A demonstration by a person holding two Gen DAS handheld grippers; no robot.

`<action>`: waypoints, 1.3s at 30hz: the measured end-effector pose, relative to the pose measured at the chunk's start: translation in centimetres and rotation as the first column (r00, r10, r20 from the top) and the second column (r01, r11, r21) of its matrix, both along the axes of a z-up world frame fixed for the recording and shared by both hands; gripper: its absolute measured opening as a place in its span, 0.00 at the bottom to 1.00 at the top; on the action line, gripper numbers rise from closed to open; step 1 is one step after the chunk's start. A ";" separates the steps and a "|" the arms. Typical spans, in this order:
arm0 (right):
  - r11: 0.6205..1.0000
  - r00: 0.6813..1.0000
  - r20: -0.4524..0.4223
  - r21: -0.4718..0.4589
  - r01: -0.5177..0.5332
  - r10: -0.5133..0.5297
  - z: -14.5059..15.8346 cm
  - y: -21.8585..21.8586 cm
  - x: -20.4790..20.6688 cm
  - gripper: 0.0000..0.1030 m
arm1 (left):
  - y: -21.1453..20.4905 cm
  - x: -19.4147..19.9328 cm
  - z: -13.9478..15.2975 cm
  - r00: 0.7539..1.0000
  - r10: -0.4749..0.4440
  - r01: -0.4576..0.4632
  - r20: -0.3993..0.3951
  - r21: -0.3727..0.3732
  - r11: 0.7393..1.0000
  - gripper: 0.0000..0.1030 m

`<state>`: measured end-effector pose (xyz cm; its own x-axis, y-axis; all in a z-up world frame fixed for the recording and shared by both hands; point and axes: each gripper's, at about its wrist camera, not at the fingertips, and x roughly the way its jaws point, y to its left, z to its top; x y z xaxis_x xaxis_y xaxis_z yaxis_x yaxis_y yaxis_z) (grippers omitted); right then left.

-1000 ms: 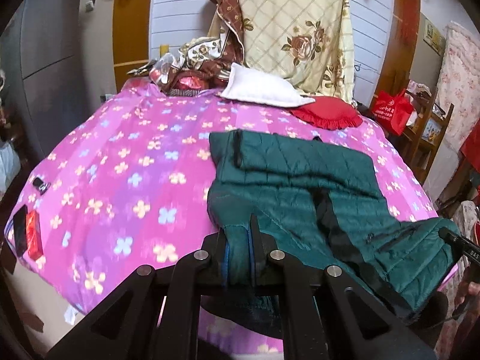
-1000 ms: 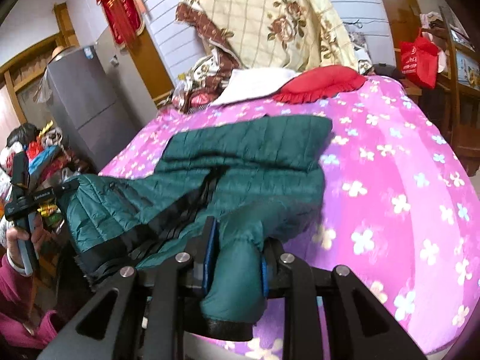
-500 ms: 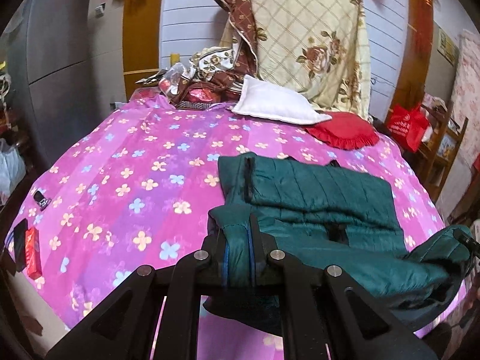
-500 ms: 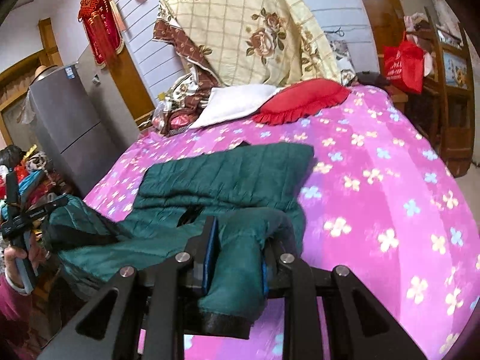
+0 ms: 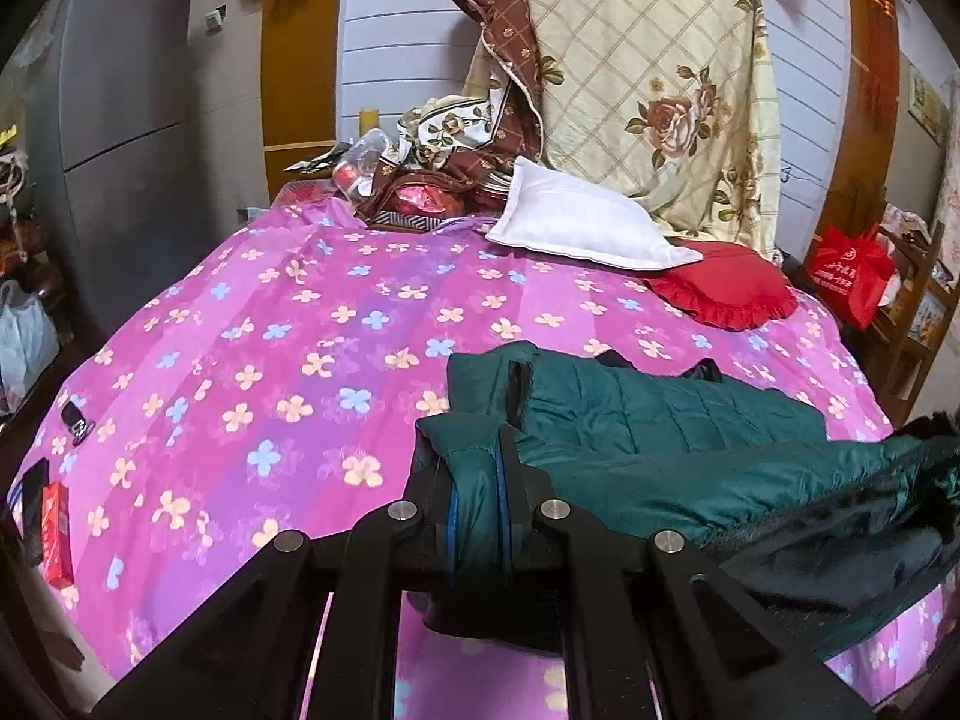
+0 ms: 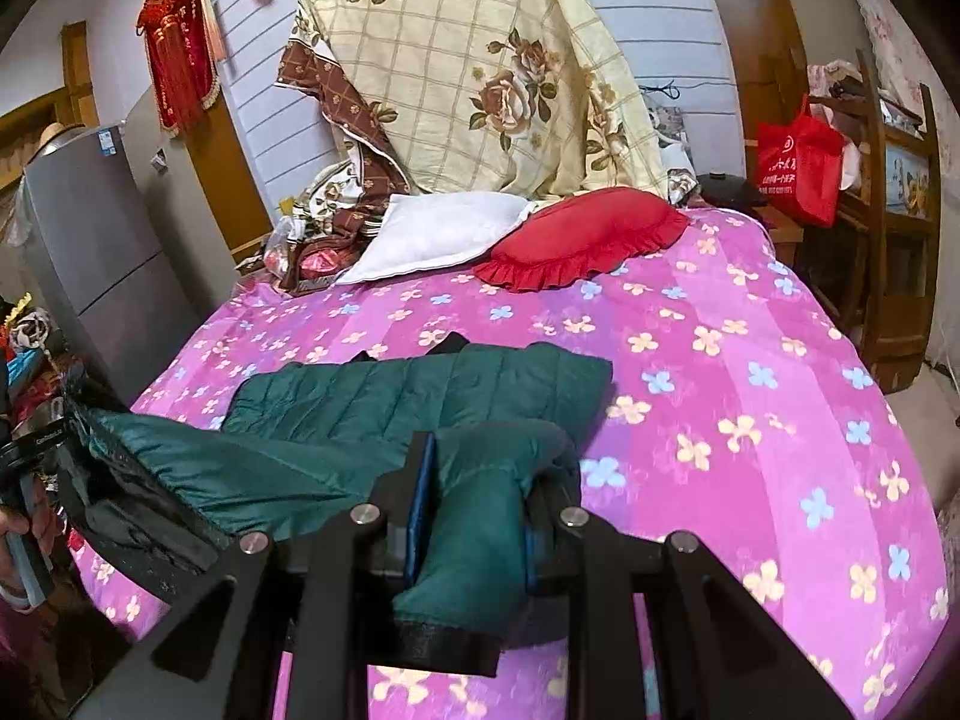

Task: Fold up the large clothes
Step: 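Lift the hem with both tools and fold it over toward the collar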

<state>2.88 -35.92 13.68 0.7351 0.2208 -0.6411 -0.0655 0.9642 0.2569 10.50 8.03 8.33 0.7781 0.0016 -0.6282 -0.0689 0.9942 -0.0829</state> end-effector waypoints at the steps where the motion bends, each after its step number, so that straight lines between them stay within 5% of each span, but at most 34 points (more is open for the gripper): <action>1: 1.000 1.000 -0.003 -0.006 0.002 -0.002 -0.1 0.1 0.6 0.23 | -0.1 0.7 -0.1 1.000 0.006 -0.006 -0.002 0.004 1.000 0.00; 21: 0.993 0.992 -0.103 -0.101 0.065 -0.075 -4.0 0.0 14.4 0.23 | -0.9 14.4 -4.3 0.987 0.141 -0.138 -0.076 0.036 0.990 0.00; 39: 0.985 0.972 -0.181 -0.114 0.132 -0.151 -10.0 0.2 19.8 0.23 | -1.2 18.5 -8.3 0.978 0.177 -0.170 -0.113 0.062 0.983 0.00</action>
